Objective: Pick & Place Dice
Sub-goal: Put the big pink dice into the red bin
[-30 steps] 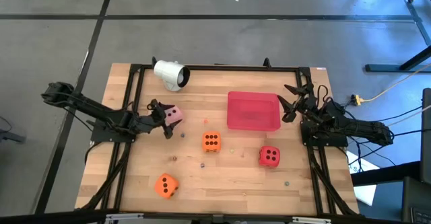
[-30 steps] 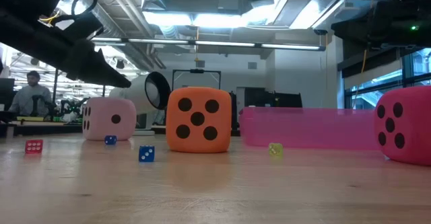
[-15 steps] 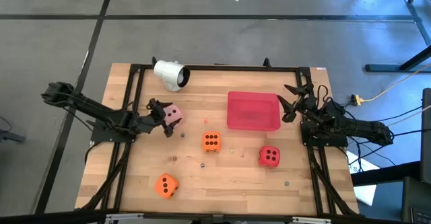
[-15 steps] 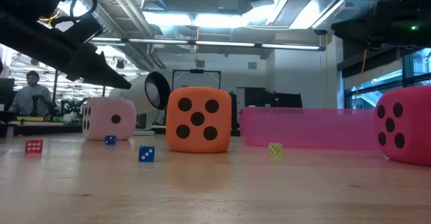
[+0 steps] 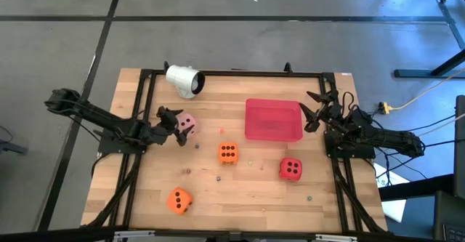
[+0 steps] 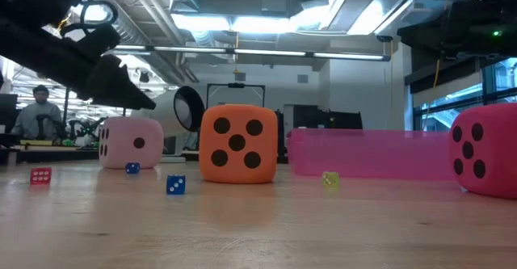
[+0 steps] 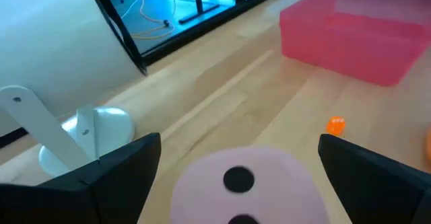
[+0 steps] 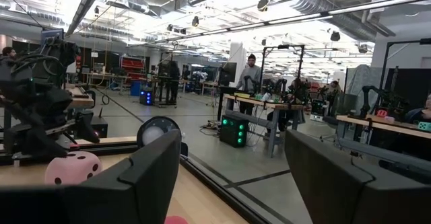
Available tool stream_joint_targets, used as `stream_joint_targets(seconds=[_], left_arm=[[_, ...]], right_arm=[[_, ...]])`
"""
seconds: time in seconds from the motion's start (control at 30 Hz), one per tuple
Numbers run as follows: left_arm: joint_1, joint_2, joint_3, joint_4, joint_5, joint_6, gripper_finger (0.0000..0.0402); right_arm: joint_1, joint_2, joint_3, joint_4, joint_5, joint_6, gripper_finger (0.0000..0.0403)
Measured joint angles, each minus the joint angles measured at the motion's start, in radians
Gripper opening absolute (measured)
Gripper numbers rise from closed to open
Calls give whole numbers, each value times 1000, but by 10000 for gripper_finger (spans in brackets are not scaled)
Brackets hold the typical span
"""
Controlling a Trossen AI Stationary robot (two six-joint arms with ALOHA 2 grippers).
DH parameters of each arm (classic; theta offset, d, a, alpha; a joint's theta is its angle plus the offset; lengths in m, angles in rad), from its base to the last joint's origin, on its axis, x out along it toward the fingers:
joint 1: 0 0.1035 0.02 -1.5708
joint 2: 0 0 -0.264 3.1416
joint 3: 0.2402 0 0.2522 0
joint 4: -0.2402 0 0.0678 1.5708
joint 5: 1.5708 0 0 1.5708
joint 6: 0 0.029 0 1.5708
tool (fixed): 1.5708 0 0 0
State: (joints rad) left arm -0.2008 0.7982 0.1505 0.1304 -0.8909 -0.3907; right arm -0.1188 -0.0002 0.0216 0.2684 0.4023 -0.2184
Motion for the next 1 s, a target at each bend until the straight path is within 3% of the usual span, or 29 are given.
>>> stream_joint_targets(seconds=[0.13, 0.53, 1.0], left_arm=[[0, 0, 0, -35, -5, -66, 398], [0, 0, 0, -79, 61, -73, 398], [0, -31, 0, -98, 66, -92, 398]], right_arm=[[0, 0, 0, 0, 0, 0, 268], [0, 0, 0, 0, 0, -2, 268], [0, 0, 0, 0, 0, -1, 268]])
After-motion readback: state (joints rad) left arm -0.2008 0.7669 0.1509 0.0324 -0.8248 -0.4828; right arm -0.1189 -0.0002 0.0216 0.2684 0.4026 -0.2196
